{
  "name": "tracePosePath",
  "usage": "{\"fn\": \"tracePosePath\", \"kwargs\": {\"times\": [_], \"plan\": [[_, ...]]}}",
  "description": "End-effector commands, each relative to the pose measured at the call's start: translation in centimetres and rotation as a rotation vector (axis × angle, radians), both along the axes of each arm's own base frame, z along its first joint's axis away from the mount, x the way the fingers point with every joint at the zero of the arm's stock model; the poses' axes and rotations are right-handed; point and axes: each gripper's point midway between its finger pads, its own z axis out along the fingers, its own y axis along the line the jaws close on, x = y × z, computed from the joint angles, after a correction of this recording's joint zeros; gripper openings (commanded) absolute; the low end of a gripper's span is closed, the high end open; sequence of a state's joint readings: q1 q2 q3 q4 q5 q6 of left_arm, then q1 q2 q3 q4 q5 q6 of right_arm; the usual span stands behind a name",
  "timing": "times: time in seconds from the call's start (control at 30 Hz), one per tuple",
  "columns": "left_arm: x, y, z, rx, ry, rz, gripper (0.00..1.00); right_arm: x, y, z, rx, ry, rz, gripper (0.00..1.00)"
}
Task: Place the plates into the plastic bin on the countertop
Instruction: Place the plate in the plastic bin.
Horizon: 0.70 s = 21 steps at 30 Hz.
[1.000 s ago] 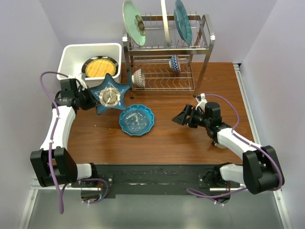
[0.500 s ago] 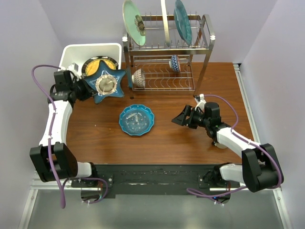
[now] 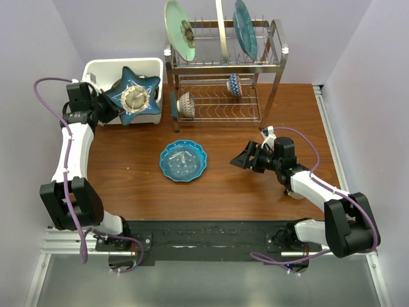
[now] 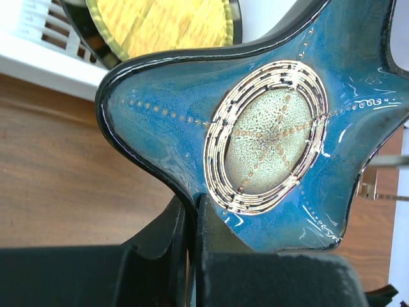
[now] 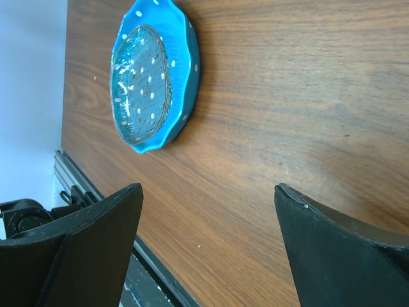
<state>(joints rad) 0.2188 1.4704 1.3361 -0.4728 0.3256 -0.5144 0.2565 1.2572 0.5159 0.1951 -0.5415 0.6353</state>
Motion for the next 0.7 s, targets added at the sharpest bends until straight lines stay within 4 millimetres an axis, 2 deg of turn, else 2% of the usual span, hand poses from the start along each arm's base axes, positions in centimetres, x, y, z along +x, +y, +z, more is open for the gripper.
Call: {"fn": "tracePosePath", "kwargs": {"times": [0.0, 0.03, 0.3, 0.37, 0.4, 0.43, 0.5, 0.53, 0.6, 0.67], "plan": [[3.7, 0.8, 8.9, 0.008, -0.278, 0.013, 0.0, 0.7, 0.2, 1.6, 0.011, -0.058, 0.011, 0.88], [4.1, 1.0, 8.5, 0.007, -0.264, 0.015, 0.0, 0.7, 0.2, 1.5, 0.01, -0.056, 0.01, 0.88], [6.7, 1.8, 9.8, 0.007, -0.28, 0.031, 0.0, 0.7, 0.1, 1.5, 0.005, -0.056, 0.007, 0.88], [7.5, 2.0, 9.1, 0.0, -0.258, 0.029, 0.0, 0.7, 0.1, 1.4, 0.006, -0.054, 0.008, 0.88], [7.8, 1.9, 9.8, 0.001, -0.273, 0.022, 0.0, 0.6, 0.1, 1.5, 0.006, -0.058, 0.009, 0.88], [8.2, 1.9, 9.4, -0.005, -0.264, 0.021, 0.0, 0.7, 0.1, 1.5, 0.007, -0.061, 0.007, 0.89], [8.7, 2.0, 10.0, -0.002, -0.277, 0.023, 0.0, 0.7, 0.1, 1.5, 0.006, -0.063, 0.004, 0.89], [9.0, 2.3, 9.5, -0.003, -0.262, 0.03, 0.0, 0.7, 0.1, 1.5, 0.007, -0.06, 0.003, 0.89], [9.4, 2.6, 10.0, 0.005, -0.268, 0.042, 0.0, 0.7, 0.1, 1.4, 0.007, -0.056, 0.004, 0.89], [10.1, 3.0, 9.5, 0.012, -0.259, 0.052, 0.0, 0.8, 0.1, 1.5, 0.01, -0.059, 0.003, 0.89]]}}
